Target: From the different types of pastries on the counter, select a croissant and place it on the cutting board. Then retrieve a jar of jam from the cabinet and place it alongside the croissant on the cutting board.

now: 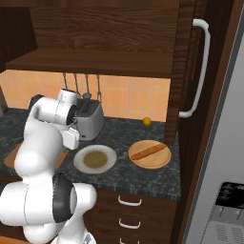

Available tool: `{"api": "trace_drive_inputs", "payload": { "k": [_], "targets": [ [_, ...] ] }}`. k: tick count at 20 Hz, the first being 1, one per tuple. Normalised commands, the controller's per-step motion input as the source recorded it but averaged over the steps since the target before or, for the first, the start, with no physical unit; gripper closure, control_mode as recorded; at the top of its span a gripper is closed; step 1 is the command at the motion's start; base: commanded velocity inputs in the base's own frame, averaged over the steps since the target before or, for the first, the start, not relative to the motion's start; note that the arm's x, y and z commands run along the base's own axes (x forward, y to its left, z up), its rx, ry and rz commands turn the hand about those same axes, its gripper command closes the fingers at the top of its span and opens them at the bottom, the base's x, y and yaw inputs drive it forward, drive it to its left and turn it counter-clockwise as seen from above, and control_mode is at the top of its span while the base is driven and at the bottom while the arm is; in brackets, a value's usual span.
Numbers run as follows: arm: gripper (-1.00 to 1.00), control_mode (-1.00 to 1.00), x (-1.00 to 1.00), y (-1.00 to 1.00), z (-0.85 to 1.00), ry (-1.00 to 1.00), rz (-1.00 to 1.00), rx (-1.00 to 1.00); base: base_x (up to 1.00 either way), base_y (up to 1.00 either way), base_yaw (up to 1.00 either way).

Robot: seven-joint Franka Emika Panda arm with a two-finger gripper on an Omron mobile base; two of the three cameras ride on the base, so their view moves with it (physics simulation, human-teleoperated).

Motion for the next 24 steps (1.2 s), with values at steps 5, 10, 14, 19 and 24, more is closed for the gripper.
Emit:
{"api": "trace_drive_inputs", "payload": {
  "k": [5,10,14,19,24],
  "targets": [
    [1.0,-1.0,-0.28,0.73,0.29,0.03,0.27,0.0,0.0,0.0,0.0],
    [1.0,-1.0,-0.52,0.81,0.16,0.0,0.24,-0.03,0.0,0.0,0.0],
    [1.0,-1.0,-0.51,0.8,0.13,0.0,0.12,-0.01,0.0,0.0,0.0],
    [1.0,-1.0,-0.02,0.37,0.02,0.0,0.15,0.0,0.0,0.0,0.0],
    [1.0,-1.0,0.02,0.26,0.0,0.0,0.22,0.0,0.0,0.0,0.0]
  ]
}}
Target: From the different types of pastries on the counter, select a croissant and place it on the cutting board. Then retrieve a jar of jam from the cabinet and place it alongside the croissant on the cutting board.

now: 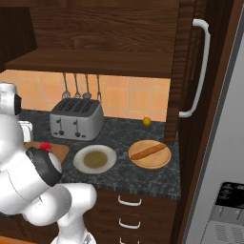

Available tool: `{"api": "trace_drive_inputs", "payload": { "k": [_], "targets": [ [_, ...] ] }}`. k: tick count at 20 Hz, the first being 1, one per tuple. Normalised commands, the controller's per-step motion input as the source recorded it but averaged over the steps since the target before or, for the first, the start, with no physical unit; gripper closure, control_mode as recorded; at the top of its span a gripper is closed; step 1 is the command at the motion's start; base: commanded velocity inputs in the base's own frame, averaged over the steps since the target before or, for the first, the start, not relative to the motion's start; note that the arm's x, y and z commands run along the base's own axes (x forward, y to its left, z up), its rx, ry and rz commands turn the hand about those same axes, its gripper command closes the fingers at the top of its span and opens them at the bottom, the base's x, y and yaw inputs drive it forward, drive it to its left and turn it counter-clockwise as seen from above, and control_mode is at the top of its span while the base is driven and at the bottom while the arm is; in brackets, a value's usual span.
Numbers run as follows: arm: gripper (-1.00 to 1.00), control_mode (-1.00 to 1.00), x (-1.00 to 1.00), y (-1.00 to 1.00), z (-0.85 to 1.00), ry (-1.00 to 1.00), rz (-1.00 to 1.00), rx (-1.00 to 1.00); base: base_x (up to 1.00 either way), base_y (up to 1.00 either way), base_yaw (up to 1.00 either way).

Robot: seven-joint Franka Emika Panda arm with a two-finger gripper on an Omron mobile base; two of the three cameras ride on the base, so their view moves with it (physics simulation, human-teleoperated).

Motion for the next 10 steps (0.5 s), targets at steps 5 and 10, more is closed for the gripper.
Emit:
{"api": "trace_drive_inputs", "payload": {
  "k": [5,10],
  "targets": [
    [1.0,-1.0,-0.01,0.42,-0.14,-0.02,0.02,-0.01,0.0,0.0,0.0],
    [1.0,-1.0,0.01,0.02,-0.35,-0.1,0.0,-0.07,0.0,0.0,0.0]
  ]
}}
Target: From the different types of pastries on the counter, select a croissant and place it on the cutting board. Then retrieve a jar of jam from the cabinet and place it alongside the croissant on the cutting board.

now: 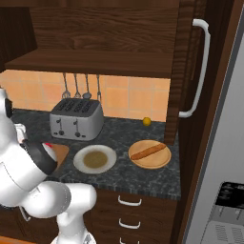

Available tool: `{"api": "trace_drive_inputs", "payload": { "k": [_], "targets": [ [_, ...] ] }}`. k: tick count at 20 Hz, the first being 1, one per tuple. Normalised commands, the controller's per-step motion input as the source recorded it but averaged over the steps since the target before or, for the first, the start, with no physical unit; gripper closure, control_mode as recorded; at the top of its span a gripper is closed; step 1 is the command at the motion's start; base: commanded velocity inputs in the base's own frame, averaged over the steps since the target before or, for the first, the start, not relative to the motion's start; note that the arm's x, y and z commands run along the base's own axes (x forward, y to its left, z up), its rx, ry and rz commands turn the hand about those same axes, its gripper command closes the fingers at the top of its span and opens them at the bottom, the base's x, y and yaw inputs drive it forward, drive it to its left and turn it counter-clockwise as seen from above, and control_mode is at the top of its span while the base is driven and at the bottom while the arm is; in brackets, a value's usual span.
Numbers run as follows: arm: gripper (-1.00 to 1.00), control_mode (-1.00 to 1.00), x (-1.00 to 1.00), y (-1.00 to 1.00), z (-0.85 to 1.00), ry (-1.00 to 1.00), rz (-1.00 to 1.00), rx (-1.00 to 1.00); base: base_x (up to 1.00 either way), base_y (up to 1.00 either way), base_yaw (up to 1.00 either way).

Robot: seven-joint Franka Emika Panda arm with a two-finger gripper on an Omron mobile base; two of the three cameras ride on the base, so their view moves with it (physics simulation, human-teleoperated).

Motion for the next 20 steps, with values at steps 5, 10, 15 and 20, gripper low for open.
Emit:
{"api": "trace_drive_inputs", "payload": {
  "k": [5,10,15,20],
  "targets": [
    [1.0,-1.0,0.0,0.01,-0.43,-0.12,0.0,-0.05,0.0,0.0,0.0],
    [1.0,-1.0,0.16,0.0,-0.35,-0.07,0.0,0.0,0.0,0.0,0.0],
    [1.0,-1.0,0.57,0.0,-0.29,-0.01,0.0,0.01,0.0,0.0,0.0],
    [1.0,-1.0,0.63,0.05,-0.18,0.0,0.0,0.05,0.0,0.0,0.0]
  ]
}}
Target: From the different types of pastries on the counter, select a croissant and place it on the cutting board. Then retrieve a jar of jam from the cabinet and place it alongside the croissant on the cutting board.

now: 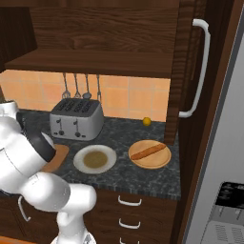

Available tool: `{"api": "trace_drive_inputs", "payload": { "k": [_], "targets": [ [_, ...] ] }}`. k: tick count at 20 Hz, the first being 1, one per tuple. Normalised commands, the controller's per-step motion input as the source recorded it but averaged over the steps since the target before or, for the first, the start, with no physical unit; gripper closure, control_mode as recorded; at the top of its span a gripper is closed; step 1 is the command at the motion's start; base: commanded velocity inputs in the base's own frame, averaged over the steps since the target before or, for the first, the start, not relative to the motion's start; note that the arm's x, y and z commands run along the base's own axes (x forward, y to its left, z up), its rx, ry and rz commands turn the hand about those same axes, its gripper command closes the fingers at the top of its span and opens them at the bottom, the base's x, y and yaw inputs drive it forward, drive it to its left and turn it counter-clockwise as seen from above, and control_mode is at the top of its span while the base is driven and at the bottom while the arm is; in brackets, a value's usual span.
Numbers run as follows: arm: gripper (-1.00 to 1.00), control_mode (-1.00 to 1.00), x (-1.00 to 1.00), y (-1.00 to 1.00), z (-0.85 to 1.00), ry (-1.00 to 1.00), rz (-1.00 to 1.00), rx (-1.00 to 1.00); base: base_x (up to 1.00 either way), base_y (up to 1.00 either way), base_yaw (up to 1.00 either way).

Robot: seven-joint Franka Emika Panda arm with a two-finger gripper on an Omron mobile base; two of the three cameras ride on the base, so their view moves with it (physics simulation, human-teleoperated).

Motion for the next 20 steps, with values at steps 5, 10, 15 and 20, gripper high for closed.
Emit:
{"api": "trace_drive_inputs", "payload": {
  "k": [5,10,15,20],
  "targets": [
    [1.0,-1.0,0.63,0.25,-0.13,0.0,0.0,0.02,0.0,0.0,0.0],
    [1.0,-1.0,0.31,0.55,-0.18,0.0,0.0,0.0,0.0,0.0,0.0],
    [1.0,-1.0,0.4,0.19,-0.28,-0.03,0.0,0.0,0.0,0.0,0.0],
    [1.0,-1.0,0.09,0.13,-0.38,0.0,0.0,0.0,0.0,0.0,0.0]
  ]
}}
